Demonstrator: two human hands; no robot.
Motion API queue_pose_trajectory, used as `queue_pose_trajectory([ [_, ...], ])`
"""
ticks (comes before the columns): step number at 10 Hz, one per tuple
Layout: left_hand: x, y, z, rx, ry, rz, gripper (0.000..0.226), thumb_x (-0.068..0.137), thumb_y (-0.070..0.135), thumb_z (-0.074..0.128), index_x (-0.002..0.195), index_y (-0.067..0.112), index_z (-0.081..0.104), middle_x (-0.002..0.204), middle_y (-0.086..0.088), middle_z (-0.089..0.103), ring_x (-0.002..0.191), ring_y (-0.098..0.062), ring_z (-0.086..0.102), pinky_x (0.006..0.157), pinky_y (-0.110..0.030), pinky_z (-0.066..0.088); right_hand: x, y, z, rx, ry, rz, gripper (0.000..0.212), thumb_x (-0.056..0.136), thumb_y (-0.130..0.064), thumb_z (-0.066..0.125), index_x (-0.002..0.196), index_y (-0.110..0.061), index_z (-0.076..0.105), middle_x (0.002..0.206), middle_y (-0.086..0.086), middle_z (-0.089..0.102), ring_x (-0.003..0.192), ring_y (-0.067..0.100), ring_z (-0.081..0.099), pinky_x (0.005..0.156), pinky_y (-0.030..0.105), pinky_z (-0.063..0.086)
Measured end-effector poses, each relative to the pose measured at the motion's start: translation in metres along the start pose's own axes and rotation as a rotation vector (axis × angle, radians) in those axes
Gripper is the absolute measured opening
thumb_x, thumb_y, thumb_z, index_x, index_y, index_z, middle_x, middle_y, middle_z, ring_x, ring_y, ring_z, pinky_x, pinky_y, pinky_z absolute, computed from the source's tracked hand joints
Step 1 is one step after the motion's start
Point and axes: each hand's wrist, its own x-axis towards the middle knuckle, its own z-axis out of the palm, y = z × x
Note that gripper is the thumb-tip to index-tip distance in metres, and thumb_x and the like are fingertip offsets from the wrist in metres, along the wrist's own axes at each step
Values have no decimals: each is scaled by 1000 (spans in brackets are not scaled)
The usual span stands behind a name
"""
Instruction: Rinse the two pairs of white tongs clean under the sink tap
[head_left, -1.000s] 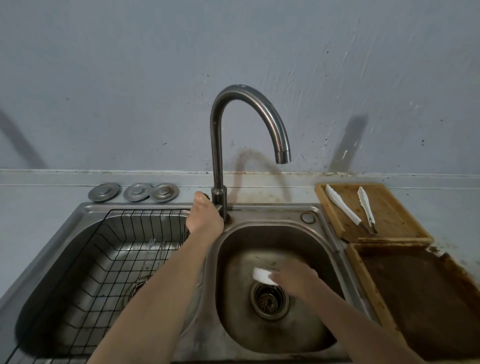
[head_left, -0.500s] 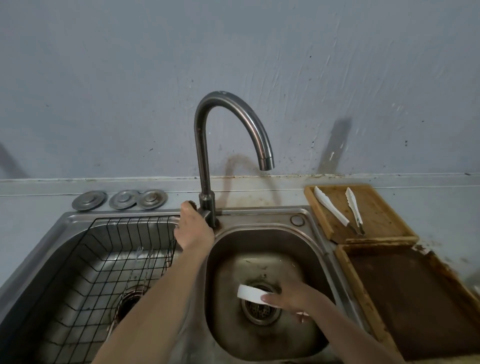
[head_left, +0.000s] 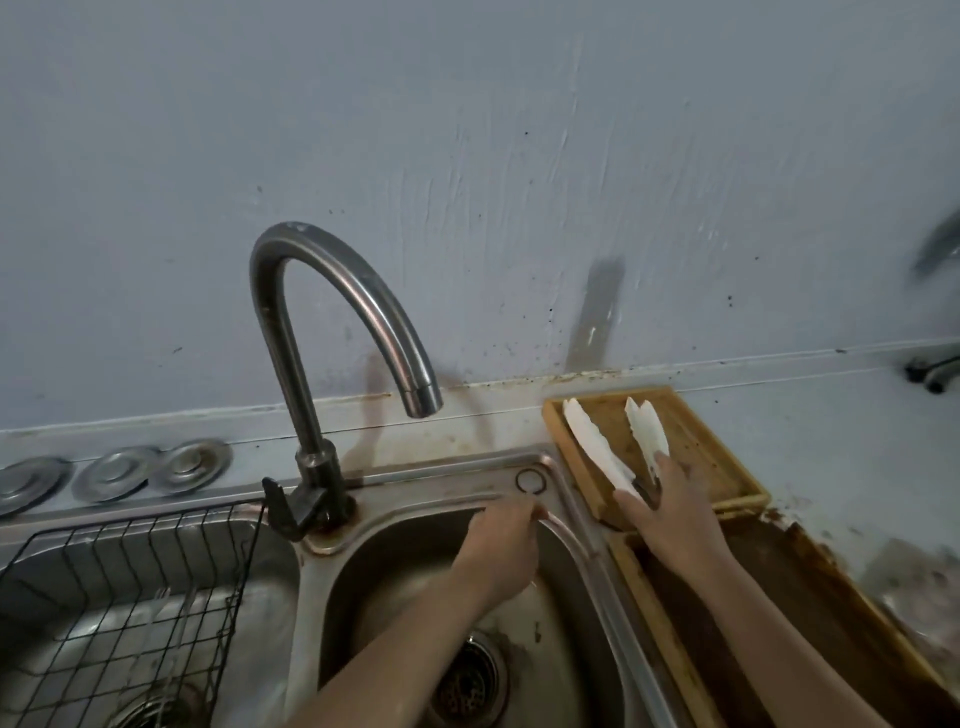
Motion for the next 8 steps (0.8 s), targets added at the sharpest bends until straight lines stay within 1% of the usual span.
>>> queue_pose_trajectory([
  [1, 23, 16, 11, 71, -40, 176, 37, 87, 6, 48, 120, 21, 54, 120, -4, 61, 112, -19, 56, 96, -36, 49, 27, 19, -11, -72, 58, 69, 72, 80, -35, 69, 139, -15, 34, 140, 16, 41, 120, 31, 47, 91, 38, 44],
  [2, 44, 26, 24, 184, -139, 220, 59, 82, 5, 56, 136, 22, 36, 136, -7, 50, 131, -26, 41, 109, -46, 36, 47, 29, -13, -82, 44, 126, 77, 74, -31, 76, 137, -10, 37, 137, 16, 48, 124, 32, 46, 98, 42, 42],
  [3, 57, 32, 35, 280, -220, 232, 76, 81, 9, 61, 143, 26, 20, 146, -9, 39, 141, -29, 25, 114, -53, 21, 62, 34, -10, -67, 23, 167, 79, 72, -27, 78, 136, -9, 36, 135, 17, 50, 123, 34, 48, 98, 44, 44],
  [4, 62, 32, 40, 283, -212, 205, 82, 80, 9, 63, 144, 29, 17, 148, -6, 38, 141, -29, 25, 114, -53, 19, 75, 36, -5, -52, 23, 187, 78, 73, -28, 77, 136, -9, 36, 135, 18, 50, 121, 34, 49, 97, 46, 46],
  [5, 63, 31, 41, 268, -215, 199, 83, 79, 10, 64, 144, 29, 17, 146, -6, 40, 139, -29, 29, 114, -52, 21, 84, 34, 1, -39, 47, 165, 77, 73, -32, 78, 134, -9, 38, 134, 17, 52, 120, 33, 51, 94, 42, 46],
  [6, 64, 33, 40, 261, -239, 183, 82, 79, 9, 64, 144, 28, 18, 145, -7, 41, 134, -30, 37, 111, -52, 27, 87, 30, 7, -11, 27, 164, 72, 76, -35, 75, 133, -10, 39, 133, 16, 52, 120, 32, 52, 92, 39, 46],
  [7, 59, 37, 37, 237, -297, 128, 83, 81, 7, 61, 145, 33, 14, 142, -8, 45, 127, -30, 46, 108, -51, 34, 83, 28, 12, 25, 31, 144, 60, 84, -36, 65, 133, -11, 41, 134, 15, 52, 119, 31, 52, 92, 39, 46],
  [8, 52, 41, 24, 82, -439, 48, 80, 86, 6, 53, 147, 33, 8, 126, -16, 58, 113, -30, 57, 101, -47, 42, 75, 24, 4, 40, 124, 69, 48, 88, -33, 59, 130, -12, 46, 132, 12, 54, 118, 28, 53, 93, 39, 45],
])
